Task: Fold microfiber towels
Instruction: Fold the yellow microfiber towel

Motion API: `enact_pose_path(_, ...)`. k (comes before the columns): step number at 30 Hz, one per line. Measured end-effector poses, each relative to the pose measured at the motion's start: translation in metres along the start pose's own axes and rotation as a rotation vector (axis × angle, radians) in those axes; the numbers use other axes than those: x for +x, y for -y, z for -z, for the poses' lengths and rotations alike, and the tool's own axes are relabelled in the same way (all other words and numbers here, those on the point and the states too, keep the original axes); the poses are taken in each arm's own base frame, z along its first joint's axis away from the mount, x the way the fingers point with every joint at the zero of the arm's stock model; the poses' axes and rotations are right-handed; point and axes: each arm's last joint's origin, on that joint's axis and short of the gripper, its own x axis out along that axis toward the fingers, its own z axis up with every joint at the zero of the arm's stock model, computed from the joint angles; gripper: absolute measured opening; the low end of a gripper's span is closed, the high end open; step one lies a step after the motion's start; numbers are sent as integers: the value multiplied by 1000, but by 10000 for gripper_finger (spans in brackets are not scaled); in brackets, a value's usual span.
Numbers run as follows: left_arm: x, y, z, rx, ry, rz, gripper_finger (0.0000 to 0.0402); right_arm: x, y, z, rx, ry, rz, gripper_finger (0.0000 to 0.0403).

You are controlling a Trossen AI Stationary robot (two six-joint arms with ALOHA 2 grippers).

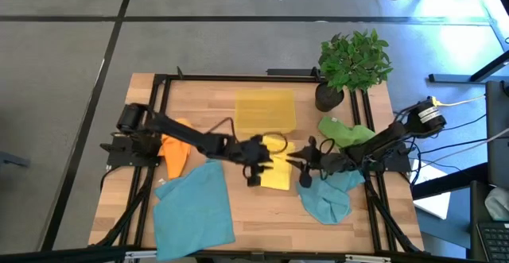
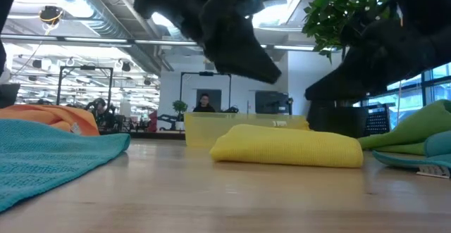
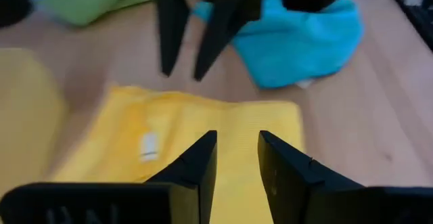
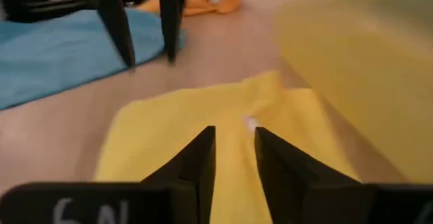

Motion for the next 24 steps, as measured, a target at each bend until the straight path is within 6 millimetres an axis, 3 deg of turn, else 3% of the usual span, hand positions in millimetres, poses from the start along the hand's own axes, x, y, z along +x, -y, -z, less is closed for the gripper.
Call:
enact_pose_path(4, 15, 12, 14, -32, 6, -6, 99, 12, 0, 2, -11, -42, -17, 63)
enact_pose_path(10, 35, 15, 37, -87, -63, -22, 99, 37, 0, 5, -39, -103, -32, 10)
enact_pose_path(17, 40, 15, 45, -107, -96, -29, 99, 53, 16, 11, -9, -148, 52, 17)
enact_pose_path(24, 39, 15, 43, -108, -93, -26, 99, 55, 36, 19, 43, -218, 241, 4)
